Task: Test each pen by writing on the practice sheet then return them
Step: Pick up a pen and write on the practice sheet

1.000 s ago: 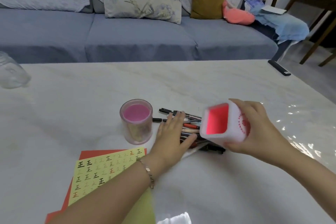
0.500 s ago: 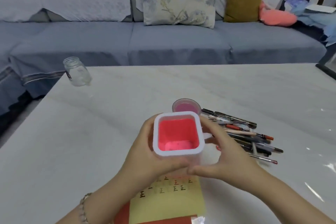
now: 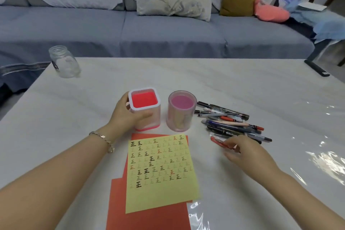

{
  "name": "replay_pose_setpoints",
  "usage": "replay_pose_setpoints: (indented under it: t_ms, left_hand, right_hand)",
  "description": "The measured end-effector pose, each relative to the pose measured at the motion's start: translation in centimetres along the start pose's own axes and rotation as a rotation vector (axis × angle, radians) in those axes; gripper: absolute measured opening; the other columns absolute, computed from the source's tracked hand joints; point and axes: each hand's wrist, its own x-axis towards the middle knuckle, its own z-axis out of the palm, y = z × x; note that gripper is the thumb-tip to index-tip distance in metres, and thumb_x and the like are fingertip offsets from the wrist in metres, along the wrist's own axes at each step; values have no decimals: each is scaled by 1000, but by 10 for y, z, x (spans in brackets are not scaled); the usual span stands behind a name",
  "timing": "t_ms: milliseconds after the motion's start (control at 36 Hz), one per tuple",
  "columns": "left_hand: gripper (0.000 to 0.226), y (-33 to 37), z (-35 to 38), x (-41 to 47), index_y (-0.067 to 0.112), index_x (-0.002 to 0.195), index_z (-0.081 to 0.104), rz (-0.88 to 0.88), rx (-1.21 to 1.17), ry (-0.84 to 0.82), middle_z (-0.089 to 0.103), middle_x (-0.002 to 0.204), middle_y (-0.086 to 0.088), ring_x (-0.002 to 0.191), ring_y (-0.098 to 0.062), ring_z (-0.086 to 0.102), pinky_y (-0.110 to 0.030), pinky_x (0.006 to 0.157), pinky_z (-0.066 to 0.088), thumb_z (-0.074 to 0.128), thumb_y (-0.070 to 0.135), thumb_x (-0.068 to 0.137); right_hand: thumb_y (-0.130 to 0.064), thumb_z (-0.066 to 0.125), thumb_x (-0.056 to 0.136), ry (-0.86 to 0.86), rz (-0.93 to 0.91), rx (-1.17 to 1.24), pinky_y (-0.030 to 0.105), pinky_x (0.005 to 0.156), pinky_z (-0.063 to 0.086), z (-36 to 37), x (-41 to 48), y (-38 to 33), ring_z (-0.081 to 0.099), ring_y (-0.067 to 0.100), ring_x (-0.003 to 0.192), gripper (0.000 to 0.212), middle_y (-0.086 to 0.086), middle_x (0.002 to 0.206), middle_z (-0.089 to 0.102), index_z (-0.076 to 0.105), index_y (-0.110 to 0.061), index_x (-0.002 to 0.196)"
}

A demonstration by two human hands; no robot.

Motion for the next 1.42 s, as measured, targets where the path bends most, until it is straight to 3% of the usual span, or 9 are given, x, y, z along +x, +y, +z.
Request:
replay_pose_setpoints:
  t_ms: [139,333,528,639,722,861,945,1250,1417]
  left_hand:
    - [63,2,3,-2,24,129,45,5,5,-48,59,112,12,101,-5,57,-11,67,47,76,12,75]
    - [70,-8,13,-57,14,146,18,-35,284,189,23,147,-5,133,-21,31,-35,107,32,58,17,89]
    - [49,6,38,-107,50,128,29,410,390,-181,30,132,29,125,5,26,-11,104,19,54,33,90]
    - [53,15,57,-106,23,135,36,783,690,-293,51,130,4,117,-14,43,-24,99,29,46,42,86]
    - [32,22,65,-110,19,117,47,903,737,-231,65,93,3,86,-13,51,-25,77,36,42,33,88]
    - [29,32,56,-125,21,107,55,597,494,-275,50,84,15,79,-5,42,-17,69,32,32,35,97]
    - [18,34,52,-132,33,104,50,359,292,-298,50,81,20,79,1,47,-12,67,34,32,33,99]
    - [31,46,42,-138,11,92,53,313,166,-467,45,59,14,56,-5,37,-25,58,32,39,38,87]
    - [29,45,39,-144,42,105,49,272,242,-575,59,76,0,65,-9,48,-30,70,41,42,58,82]
  right_hand:
    - [-26,53,89,-3,72,-215,29,73,44,15,6,19,54,19,105,26,-2,116,53,57,-23,114]
    - [-17,48,91,83,46,-300,32,73,46,29,15,29,54,22,101,19,0,107,64,62,-19,105]
    - [-26,60,88,121,-155,183,19,59,38,-5,-11,-12,50,1,61,18,-20,57,54,67,-30,103]
    - [-39,62,84,-14,-218,244,14,56,38,-30,-33,-47,50,-11,62,13,-41,60,51,63,-50,89]
    - [-36,66,81,-134,-223,345,21,60,42,-39,-40,-60,56,1,60,13,-23,61,62,64,-48,83]
    - [-31,84,58,-542,-188,985,19,54,44,-66,-37,-54,64,13,71,42,9,91,73,72,-24,98]
    - [-44,86,48,-487,-162,1235,18,51,42,-65,-29,-55,60,15,66,56,6,77,69,72,-18,96]
    - [-20,44,95,-236,-43,1252,14,34,18,-9,-35,-108,19,10,29,37,-1,32,25,46,-5,61]
    - [-26,51,81,-266,-192,1306,15,36,17,-7,-46,-94,19,10,30,33,0,33,26,48,-3,57]
